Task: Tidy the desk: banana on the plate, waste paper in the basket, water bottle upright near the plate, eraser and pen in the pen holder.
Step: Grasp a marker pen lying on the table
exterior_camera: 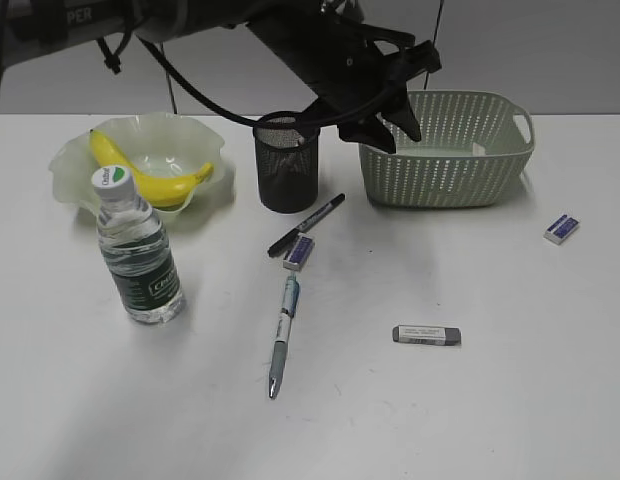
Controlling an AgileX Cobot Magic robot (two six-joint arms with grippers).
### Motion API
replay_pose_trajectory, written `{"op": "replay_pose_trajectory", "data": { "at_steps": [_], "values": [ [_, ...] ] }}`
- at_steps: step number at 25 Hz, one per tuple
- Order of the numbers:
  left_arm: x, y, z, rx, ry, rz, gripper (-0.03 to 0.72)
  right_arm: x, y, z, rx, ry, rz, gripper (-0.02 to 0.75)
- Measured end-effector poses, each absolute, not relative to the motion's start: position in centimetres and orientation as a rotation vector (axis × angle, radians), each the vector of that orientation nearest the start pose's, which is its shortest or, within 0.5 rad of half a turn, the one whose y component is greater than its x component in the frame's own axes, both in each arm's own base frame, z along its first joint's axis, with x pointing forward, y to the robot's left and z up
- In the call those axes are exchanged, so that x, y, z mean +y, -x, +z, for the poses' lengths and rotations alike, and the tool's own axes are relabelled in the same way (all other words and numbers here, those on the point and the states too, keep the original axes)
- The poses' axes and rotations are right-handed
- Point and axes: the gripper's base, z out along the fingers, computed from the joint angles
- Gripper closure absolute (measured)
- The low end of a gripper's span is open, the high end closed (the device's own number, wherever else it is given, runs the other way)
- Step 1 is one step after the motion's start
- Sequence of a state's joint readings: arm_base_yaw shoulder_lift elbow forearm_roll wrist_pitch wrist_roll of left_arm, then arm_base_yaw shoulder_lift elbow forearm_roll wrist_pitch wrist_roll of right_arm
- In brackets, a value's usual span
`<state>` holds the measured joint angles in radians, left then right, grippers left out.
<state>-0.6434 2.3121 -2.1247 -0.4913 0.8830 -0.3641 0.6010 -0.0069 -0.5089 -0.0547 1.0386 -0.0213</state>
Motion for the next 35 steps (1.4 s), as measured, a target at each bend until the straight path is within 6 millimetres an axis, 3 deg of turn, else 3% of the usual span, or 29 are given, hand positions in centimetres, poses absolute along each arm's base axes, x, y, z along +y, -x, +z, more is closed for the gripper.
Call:
{"op": "replay_pose_trajectory", "data": {
  "at_steps": [4, 12, 19, 23, 28, 31, 35],
  "values": [
    [-34.1, -39.8, 23.6, 2.705, -0.007, -1.003, 0.451, -0.7, 0.3, 28.2, 1.922, 0.616, 0.305, 0.155],
    [-34.0, -39.9, 23.4, 2.734, 0.924, -1.087, 0.451, -0.7, 0.3, 28.2, 1.922, 0.616, 0.305, 0.155],
    [-36.4, -37.6, 23.2, 2.576, 1.687, -1.089, 0.451, -0.7, 0.3, 28.2, 1.922, 0.616, 0.305, 0.155],
    [-37.3, -37.5, 23.6, 2.477, 1.824, -1.203, 0.451, -0.7, 0.3, 28.2, 1.922, 0.616, 0.305, 0.155],
    [-37.7, -38.0, 24.2, 2.383, 1.864, -1.352, 0.451, -0.7, 0.3, 28.2, 1.922, 0.616, 0.305, 0.155],
    [-37.7, -37.9, 24.2, 2.394, 1.866, -1.337, 0.451, -0.7, 0.3, 28.2, 1.922, 0.616, 0.305, 0.155],
    [-37.2, -37.5, 23.6, 2.473, 1.85, -1.187, 0.451, -0.7, 0.3, 28.2, 1.922, 0.616, 0.305, 0.155]
  ]
}}
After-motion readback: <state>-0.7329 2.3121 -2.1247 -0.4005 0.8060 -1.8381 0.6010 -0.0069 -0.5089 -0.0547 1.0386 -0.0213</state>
